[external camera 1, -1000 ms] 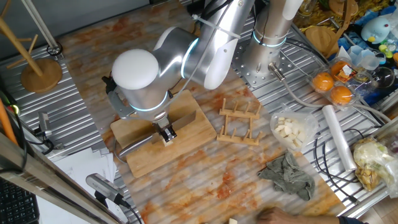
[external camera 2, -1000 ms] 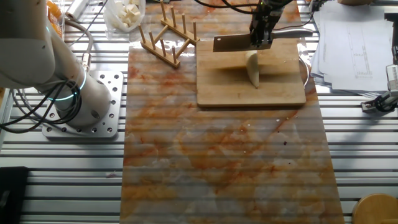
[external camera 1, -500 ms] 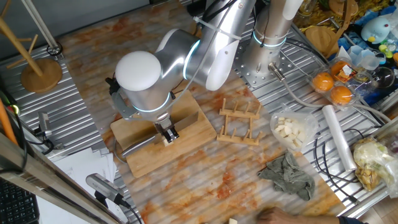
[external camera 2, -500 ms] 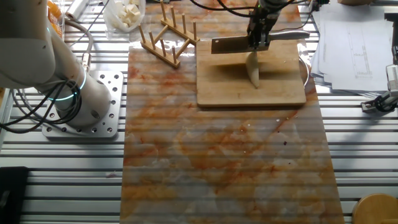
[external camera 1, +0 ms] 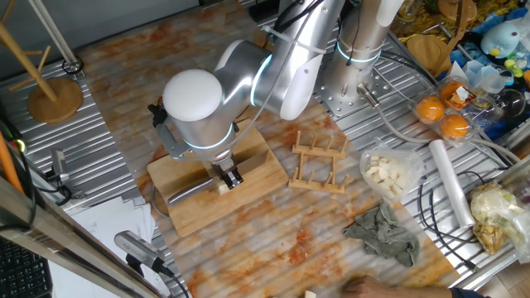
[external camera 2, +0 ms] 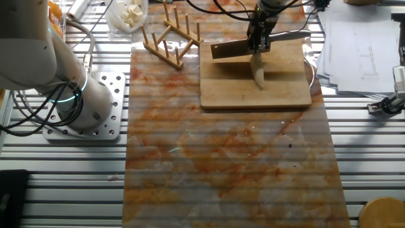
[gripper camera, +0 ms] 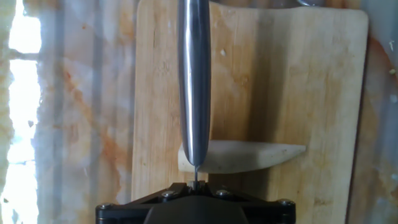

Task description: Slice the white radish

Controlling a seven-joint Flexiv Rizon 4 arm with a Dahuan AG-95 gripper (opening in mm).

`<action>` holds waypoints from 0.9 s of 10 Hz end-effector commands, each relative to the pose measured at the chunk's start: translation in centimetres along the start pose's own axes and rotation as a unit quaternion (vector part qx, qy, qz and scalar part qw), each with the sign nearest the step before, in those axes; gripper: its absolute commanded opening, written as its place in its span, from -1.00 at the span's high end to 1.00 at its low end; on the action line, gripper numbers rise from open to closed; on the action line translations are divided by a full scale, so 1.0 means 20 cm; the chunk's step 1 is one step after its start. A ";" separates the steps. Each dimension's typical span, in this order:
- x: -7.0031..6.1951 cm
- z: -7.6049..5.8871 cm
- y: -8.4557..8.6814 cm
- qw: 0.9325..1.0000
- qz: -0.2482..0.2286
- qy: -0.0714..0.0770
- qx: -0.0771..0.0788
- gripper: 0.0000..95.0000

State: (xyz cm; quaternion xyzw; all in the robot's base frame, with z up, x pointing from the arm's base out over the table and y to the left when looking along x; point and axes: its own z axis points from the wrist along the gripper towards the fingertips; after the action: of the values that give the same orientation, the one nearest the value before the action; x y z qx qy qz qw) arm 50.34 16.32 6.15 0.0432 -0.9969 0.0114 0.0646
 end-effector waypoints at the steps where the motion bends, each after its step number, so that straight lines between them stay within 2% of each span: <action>1: -0.01 0.02 0.01 1.000 0.000 0.002 -0.001 1.00; 6: -0.04 0.05 0.06 1.000 -0.007 0.004 0.007 1.00; 7: -0.04 0.04 0.06 1.000 -0.012 0.004 0.003 1.00; 9: -0.03 -0.04 0.03 1.000 -0.026 0.005 -0.005 1.00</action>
State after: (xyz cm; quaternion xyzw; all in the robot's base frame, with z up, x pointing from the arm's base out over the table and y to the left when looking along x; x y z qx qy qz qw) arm 51.09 16.89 6.37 0.0689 -0.9953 0.0036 0.0679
